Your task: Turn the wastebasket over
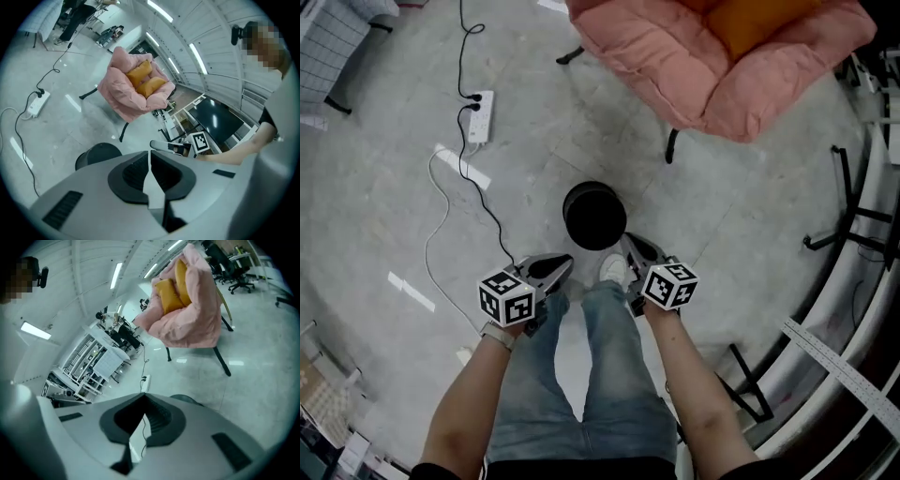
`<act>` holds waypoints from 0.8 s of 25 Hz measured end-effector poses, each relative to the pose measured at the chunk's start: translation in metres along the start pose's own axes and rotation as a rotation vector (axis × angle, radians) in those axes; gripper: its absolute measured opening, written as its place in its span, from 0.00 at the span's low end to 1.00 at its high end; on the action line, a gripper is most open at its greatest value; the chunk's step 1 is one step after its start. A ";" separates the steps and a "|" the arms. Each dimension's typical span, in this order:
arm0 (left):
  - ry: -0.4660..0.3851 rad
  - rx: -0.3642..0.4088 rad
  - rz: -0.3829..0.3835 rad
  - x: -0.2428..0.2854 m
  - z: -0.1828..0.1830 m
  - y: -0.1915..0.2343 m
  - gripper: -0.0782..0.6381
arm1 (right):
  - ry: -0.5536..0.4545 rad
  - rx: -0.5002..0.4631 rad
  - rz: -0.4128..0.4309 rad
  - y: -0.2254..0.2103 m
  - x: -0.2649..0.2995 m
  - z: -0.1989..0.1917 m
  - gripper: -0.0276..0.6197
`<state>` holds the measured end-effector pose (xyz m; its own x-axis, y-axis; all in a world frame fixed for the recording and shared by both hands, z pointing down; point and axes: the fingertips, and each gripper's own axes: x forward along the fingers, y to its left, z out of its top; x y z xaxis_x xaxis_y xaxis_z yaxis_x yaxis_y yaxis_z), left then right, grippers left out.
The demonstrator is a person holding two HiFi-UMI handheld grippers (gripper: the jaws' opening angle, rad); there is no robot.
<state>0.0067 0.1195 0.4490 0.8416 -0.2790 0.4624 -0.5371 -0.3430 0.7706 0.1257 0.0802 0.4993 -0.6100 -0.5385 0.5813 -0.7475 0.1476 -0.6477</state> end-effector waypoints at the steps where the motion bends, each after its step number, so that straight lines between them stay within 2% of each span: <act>1: -0.009 0.015 0.002 -0.010 0.008 -0.015 0.14 | -0.002 -0.012 0.006 0.018 -0.009 0.007 0.06; 6: -0.093 0.157 -0.007 -0.043 0.070 -0.077 0.13 | -0.078 -0.098 0.075 0.094 -0.041 0.066 0.06; 10: -0.129 0.224 0.007 -0.083 0.097 -0.132 0.13 | -0.145 -0.102 0.113 0.160 -0.087 0.095 0.06; 17: -0.249 0.237 0.022 -0.137 0.155 -0.203 0.13 | -0.236 -0.161 0.156 0.235 -0.146 0.157 0.06; 20: -0.300 0.275 0.025 -0.155 0.187 -0.231 0.13 | -0.294 -0.209 0.200 0.269 -0.167 0.190 0.06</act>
<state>-0.0100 0.0744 0.1179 0.7964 -0.5252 0.2997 -0.5862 -0.5489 0.5958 0.0765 0.0519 0.1346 -0.6702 -0.6917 0.2690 -0.6776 0.4222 -0.6022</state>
